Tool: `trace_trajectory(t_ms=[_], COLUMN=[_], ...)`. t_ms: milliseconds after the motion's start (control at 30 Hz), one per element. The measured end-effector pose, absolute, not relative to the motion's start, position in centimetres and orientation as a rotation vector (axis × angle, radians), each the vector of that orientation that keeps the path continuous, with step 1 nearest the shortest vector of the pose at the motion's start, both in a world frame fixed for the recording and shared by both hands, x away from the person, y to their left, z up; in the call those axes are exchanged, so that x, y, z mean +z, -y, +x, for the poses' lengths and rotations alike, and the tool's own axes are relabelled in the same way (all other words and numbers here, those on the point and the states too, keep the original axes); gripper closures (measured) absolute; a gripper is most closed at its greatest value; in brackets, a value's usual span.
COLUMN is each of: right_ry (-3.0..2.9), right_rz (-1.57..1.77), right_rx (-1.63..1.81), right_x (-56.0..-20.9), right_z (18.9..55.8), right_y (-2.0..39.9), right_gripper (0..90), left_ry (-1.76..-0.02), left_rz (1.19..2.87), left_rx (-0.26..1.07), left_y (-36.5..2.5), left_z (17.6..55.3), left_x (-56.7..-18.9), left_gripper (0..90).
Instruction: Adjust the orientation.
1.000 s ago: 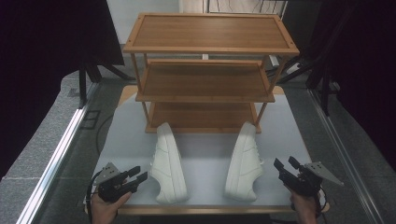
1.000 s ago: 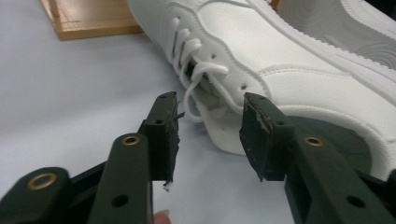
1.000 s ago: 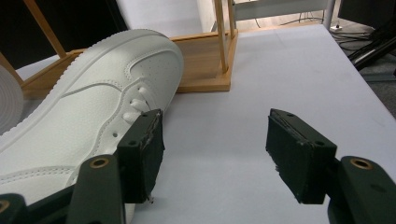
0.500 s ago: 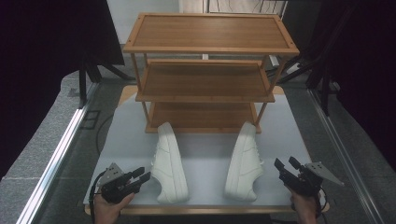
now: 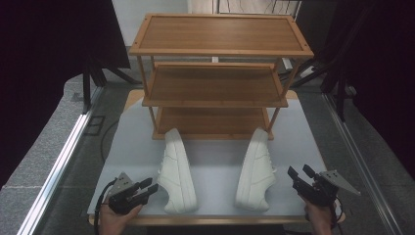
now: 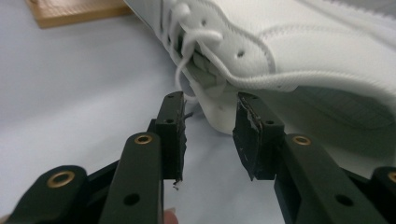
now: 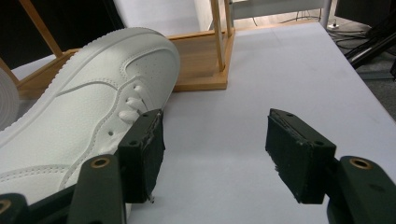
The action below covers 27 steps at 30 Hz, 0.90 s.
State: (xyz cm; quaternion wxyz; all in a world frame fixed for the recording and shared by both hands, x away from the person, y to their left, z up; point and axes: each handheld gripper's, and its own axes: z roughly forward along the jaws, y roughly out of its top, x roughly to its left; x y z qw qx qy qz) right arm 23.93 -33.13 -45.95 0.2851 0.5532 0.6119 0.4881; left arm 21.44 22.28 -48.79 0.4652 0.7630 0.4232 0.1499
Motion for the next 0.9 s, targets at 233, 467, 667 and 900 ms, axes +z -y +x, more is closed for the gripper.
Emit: trace_trajectory(t_ms=[233,467,667,900], right_ry=[-1.641,-1.633,-1.635,-1.628], right_rz=[1.480,1.483,1.480,1.482], right_rx=[1.304,1.306,1.307,1.310], right_x=[-46.0,-46.0,-46.0,-45.9], right_z=[24.0,24.0,23.9,24.0], right_y=[33.0,33.2,33.1,33.3], right_gripper=[36.6,36.6,36.6,36.5], left_ry=[-1.047,-1.055,-1.013,-1.005], left_rz=[1.926,1.901,1.908,1.885], left_rx=[0.373,0.372,0.458,0.459], left_y=[-20.1,-19.8,-19.1,-18.9], left_z=[22.6,23.1,22.8,22.9], left_x=[-49.2,-49.1,-48.3,-47.9], left_gripper=[60.1,63.5,65.4,66.5])
